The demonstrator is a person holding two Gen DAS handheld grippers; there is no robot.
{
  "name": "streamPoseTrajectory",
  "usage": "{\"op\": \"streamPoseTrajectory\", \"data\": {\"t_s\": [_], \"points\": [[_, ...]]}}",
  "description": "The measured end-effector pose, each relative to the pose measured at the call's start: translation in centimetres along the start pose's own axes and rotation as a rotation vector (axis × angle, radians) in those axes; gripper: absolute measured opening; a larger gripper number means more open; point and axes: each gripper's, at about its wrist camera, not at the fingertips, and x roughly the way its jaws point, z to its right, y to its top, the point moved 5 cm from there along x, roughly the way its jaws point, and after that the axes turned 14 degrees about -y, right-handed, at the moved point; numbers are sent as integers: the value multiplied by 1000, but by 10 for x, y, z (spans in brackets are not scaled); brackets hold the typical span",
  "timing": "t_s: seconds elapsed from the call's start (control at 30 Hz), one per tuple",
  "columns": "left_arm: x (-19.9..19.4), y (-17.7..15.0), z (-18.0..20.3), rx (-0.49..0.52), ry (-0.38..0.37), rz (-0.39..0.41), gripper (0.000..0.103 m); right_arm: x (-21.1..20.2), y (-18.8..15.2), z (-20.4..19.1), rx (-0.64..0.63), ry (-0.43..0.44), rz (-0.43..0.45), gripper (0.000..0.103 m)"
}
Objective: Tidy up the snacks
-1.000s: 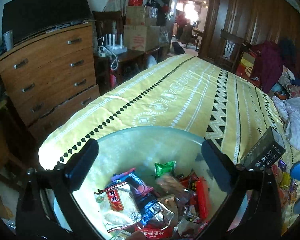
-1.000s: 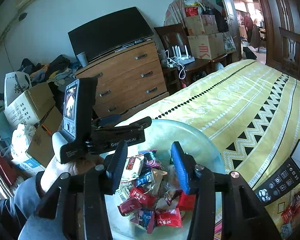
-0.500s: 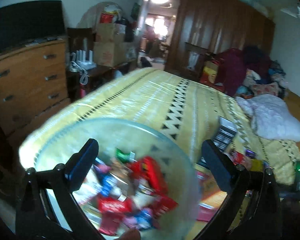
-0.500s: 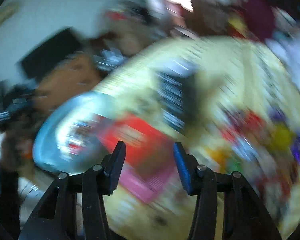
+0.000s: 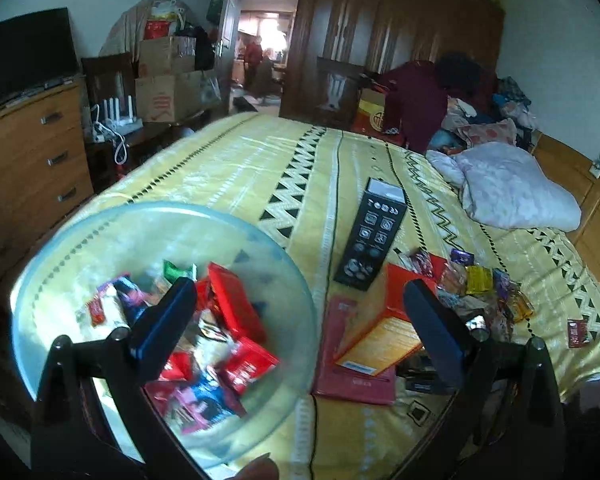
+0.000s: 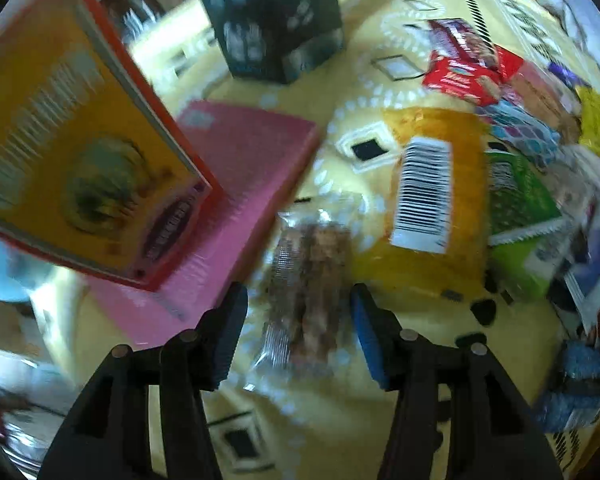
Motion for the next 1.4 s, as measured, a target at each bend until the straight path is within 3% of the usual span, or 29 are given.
{"op": "streamPoseTrajectory", "data": {"t_s": [0.07,0.17,0.33,0.43,0.57,0.67,0.77,0.9,1.07,1.1,1.17,1.3,1.4], "points": [[2,-5,8,15,-6,-9,103,0,0,0,-8,-12,11,57],[3,-8,20,15,-43,-5,103,-4,-3,8,17,21,24,39],[11,-16,55,38,-117,-19,103,-41,-16,25,33,112,103,38],[23,-23,80,71,-169,-56,103,-91,-29,51,44,132,197,38],[42,-38,113,89,-249,-109,103,-130,-67,150,163,37,253,39],[61,-54,136,97,-300,-171,103,-119,-114,240,310,-99,170,41],[72,-68,153,108,-319,-223,103,-108,-152,276,367,-139,109,41],[81,-84,165,125,-307,-285,103,-96,-166,264,381,-122,120,42],[87,-90,169,117,-285,-324,103,-105,-134,225,272,-147,224,42],[87,-90,171,121,-280,-325,103,-102,-127,218,261,-101,228,42],[85,-91,175,128,-279,-322,103,-92,-121,207,244,-45,209,42],[87,-96,180,146,-273,-335,103,-57,-123,218,317,-36,129,38],[93,-101,176,136,-261,-351,103,-49,-109,202,300,50,130,42]]}}
